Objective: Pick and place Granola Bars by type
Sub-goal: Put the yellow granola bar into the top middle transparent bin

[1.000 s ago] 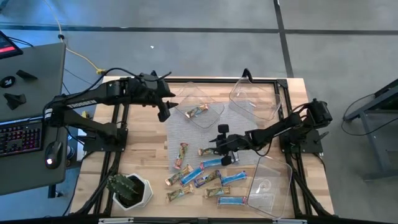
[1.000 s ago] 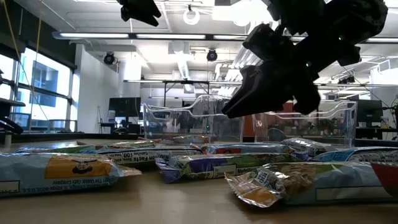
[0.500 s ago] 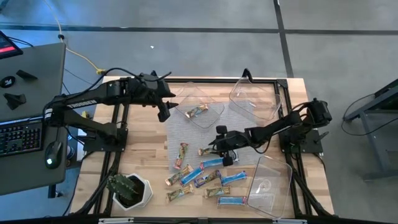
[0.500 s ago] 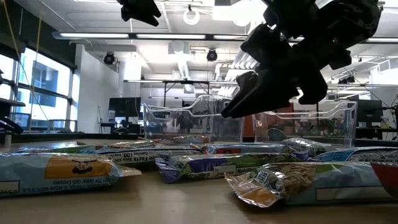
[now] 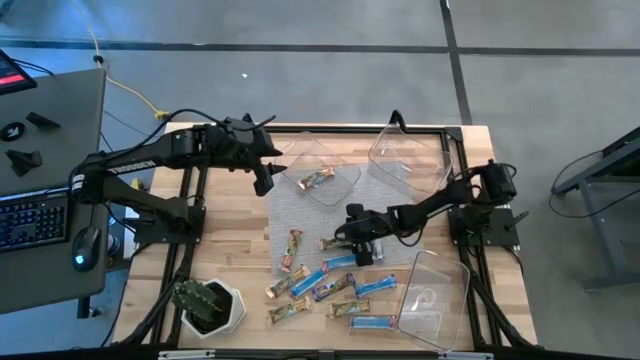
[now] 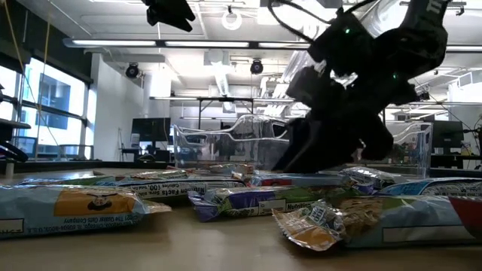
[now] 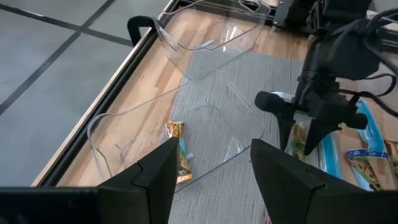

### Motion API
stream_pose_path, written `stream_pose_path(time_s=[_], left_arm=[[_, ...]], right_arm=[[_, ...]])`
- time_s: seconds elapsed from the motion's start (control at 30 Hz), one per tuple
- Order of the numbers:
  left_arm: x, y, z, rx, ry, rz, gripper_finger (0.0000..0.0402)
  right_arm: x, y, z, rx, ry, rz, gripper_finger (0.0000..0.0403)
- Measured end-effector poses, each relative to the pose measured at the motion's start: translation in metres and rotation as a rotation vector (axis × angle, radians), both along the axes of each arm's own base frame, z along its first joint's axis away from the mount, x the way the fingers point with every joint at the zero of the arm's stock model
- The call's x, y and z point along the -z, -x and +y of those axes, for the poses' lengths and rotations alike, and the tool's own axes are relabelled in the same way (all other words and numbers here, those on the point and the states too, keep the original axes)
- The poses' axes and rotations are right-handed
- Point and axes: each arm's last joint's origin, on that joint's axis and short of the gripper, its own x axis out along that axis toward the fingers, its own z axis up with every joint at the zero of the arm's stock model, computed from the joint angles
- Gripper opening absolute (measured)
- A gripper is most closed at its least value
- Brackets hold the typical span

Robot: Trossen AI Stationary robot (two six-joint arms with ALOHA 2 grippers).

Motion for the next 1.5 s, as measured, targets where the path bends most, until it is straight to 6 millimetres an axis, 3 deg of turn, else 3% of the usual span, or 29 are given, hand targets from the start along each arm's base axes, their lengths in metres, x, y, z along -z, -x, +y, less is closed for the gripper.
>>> stream_pose_path(time_s=[0.17,0.37,0.73,0.9,1.03,1.17,1.3,1.4,1.5], left_arm=[[0.0,0.0,0.0,0.0,0.0,0.0,0.0193],[0.0,0.0,0.0,0.0,0.0,0.001,0.0193],[0.0,0.0,0.0,0.0,0.001,0.006,0.0193],[0.0,0.0,0.0,0.0,0.001,0.006,0.0193],[0.0,0.0,0.0,0.0,0.001,0.006,0.0193],[0.0,0.0,0.0,0.0,0.001,0.005,0.0193],[0.0,0.0,0.0,-0.001,0.001,0.004,0.0193],[0.0,0.0,0.0,-0.001,0.0,0.003,0.0193],[0.0,0.0,0.0,-0.001,0.001,0.004,0.0193]], right_arm=[[0.015,-0.002,-0.001,0.016,0.016,0.032,0.0202],[0.015,-0.003,-0.001,0.031,-0.002,0.014,0.0186],[0.009,-0.006,0.001,-0.014,-0.044,-0.05,0.0085],[-0.004,-0.013,0.002,-0.01,-0.051,-0.203,0.0039],[-0.027,-0.019,-0.002,0.033,0.049,-0.406,0.0025],[-0.058,-0.021,-0.022,0.159,0.286,-0.537,0.0047],[-0.093,-0.03,-0.056,0.279,0.469,-0.558,0.0068],[-0.114,-0.044,-0.087,0.309,0.468,-0.483,0.007],[-0.118,-0.054,-0.117,0.307,0.407,-0.239,0.0066]])
